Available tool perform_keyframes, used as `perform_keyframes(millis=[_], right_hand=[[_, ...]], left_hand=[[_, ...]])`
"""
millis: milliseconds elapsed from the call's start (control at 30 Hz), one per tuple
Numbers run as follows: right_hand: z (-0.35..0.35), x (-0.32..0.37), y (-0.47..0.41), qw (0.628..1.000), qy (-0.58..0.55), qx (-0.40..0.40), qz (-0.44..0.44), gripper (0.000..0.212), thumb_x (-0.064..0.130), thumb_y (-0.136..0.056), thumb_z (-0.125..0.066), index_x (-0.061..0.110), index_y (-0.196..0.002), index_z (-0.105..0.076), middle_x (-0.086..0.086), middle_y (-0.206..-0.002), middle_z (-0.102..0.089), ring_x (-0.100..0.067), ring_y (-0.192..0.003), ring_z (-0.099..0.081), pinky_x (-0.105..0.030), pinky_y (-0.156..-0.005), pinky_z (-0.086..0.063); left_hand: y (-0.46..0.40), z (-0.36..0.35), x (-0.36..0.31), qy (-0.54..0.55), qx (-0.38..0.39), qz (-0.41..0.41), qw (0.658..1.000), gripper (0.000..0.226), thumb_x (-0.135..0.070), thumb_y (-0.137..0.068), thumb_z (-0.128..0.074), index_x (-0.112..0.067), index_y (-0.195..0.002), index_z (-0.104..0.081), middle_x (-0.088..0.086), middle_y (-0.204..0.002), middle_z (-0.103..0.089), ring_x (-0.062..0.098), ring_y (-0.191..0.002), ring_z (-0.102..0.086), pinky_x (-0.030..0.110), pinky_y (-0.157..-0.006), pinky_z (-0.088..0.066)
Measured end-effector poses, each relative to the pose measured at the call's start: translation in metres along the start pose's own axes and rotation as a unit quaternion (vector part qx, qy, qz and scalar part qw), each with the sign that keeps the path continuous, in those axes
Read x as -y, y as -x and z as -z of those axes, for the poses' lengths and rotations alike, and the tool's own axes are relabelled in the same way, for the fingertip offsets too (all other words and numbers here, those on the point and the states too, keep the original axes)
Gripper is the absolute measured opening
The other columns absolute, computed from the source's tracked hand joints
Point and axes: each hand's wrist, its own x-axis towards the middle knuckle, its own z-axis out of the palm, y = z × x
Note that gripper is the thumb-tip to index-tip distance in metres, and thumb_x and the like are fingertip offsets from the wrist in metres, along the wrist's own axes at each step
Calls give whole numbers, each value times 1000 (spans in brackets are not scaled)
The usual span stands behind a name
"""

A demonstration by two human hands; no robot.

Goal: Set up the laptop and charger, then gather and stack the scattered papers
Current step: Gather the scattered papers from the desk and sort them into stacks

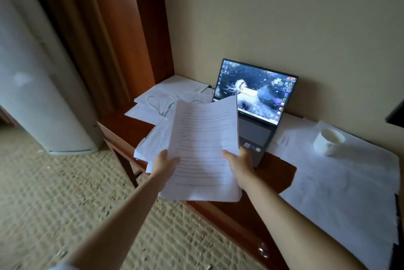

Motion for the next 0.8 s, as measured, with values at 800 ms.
perform_keyframes(millis=[800], right_hand=[[-353,35,-190,999,-11,27,-21,30,9,-84,-56,13,-114,-62,-6,-110,-68,-24,-101,-63,-35,-88,-50]], left_hand=[[-311,218,1,-118,-117,-19,986,28,-2,-77,-49,-14,-94,-67,4,-83,-65,22,-77,-58,27,-57,-36]])
